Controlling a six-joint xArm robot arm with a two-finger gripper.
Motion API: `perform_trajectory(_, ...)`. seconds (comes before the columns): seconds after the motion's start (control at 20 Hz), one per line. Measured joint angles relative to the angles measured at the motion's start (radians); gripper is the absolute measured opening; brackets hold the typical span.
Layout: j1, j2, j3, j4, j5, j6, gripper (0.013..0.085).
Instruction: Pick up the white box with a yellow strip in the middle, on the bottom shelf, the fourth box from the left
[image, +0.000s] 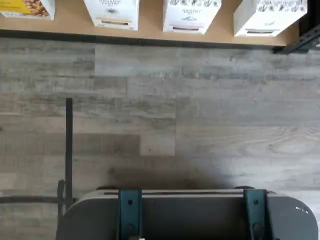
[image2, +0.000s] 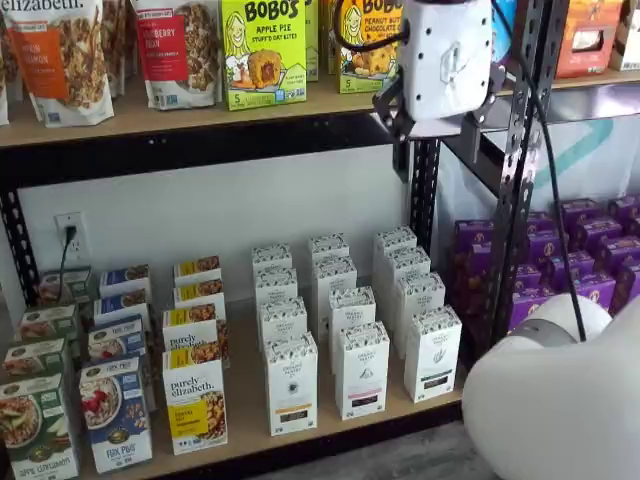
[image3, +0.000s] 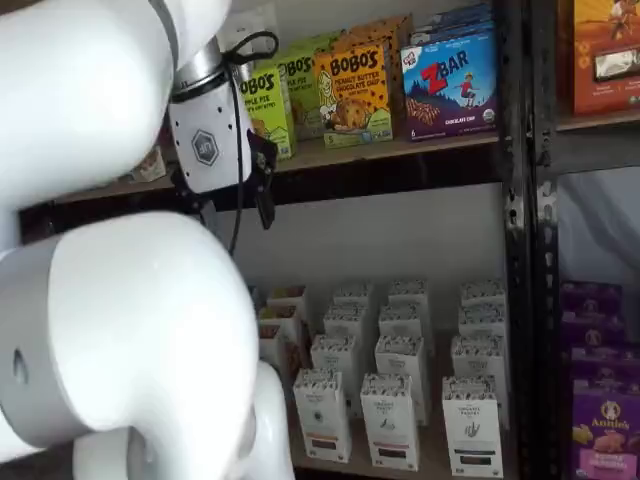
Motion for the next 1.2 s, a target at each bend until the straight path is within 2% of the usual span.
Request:
perform_trajectory(0.1,0.002,0.012,0.007,0.023,-0.009,0.007,0.085)
perform_trajectory(0.2,-0.041,0.013,0.02,0.097,-0.027,-0.021,0.085)
perform_trajectory(0.3,-0.061,0.016,0.038,0.145,-0.057,-0.036,0.085)
perform_trajectory(0.5,-0.049,0.033,0.063,0.143,-0.103,-0.029,0.085)
perform_trajectory(0.85,-0.009,0.075,0.112,0.099,-0.181,0.005,0.085)
perform_trajectory(1.2,0.012,0.115,0.208,0.11,-0.318,0.023,0.085)
